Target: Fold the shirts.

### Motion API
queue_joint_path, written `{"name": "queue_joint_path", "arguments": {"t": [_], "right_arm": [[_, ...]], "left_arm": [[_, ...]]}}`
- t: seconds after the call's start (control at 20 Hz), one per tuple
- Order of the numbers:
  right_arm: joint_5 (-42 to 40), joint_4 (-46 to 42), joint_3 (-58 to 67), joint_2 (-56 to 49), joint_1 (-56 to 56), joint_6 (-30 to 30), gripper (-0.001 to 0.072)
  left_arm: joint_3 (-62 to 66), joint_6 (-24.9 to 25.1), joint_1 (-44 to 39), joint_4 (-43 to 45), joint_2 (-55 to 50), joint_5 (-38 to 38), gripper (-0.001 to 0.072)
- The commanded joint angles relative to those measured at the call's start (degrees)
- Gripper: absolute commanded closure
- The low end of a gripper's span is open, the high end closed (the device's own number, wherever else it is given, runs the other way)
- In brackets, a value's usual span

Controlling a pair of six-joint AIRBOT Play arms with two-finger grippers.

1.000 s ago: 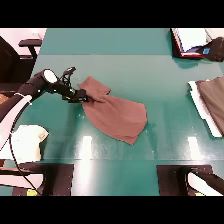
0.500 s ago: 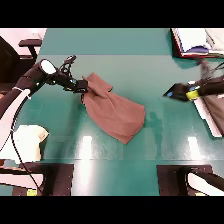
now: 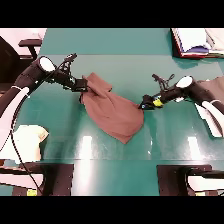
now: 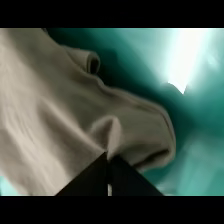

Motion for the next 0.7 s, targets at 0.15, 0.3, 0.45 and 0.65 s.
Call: {"name": "queue_joint_path", "arguments": {"t": [0.15, 0.3, 0.45, 0.65], "right_arm": [[1.5, -10.3, 11.3, 4.8, 0.0, -0.2, 0.0699], [5.5, -11.0, 21.0, 14.4, -3.4, -0.2, 0.07], [7.0, -11.0, 30.2, 23.1, -5.2, -0.2, 0.07], [9.4, -11.2, 39.3, 29.2, -5.2, 1.6, 0.07]], "left_arm": [[3.4, 0.4, 0.0, 3.7, 9.9, 0.5, 0.0685], [10.5, 1.5, 0.0, 4.2, 21.1, 0.0, 0.0684], [17.9, 1.4, 0.0, 3.4, 30.5, 0.0, 0.0684], [23.9, 1.4, 0.0, 3.4, 38.6, -0.1, 0.0684]]}}
